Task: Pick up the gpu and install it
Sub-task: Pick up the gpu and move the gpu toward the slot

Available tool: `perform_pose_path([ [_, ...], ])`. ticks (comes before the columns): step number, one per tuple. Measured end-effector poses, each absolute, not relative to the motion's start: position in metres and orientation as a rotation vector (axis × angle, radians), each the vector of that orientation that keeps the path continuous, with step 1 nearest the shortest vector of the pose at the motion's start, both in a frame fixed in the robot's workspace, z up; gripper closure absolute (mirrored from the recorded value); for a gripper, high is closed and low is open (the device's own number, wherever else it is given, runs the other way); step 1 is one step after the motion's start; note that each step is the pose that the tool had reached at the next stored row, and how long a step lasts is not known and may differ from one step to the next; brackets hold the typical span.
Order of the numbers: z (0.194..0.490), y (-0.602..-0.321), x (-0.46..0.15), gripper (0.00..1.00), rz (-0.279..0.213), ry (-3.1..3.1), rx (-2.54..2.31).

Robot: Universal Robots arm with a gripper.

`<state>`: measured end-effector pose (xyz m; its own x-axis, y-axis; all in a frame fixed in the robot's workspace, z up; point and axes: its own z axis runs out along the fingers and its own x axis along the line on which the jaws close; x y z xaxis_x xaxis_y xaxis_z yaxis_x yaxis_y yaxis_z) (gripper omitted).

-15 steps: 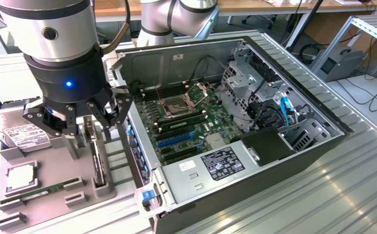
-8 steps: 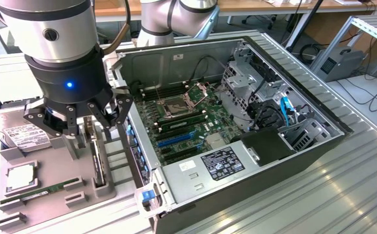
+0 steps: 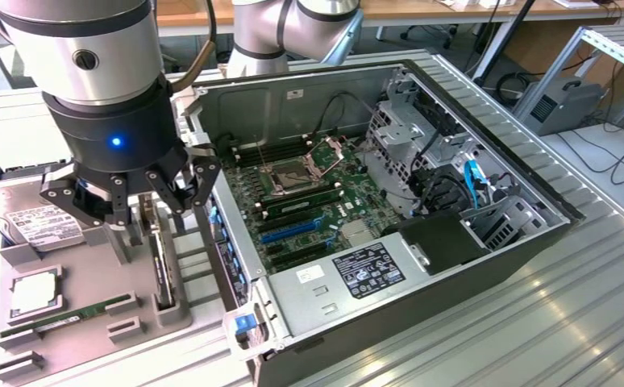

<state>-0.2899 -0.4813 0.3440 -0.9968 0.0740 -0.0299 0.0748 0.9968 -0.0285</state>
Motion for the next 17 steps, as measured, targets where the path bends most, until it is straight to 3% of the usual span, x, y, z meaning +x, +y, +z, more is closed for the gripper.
perform_pose_path([
  [17,0.3375,-0.4813,-0.2884,0.52,-0.046,3.11,0.116],
])
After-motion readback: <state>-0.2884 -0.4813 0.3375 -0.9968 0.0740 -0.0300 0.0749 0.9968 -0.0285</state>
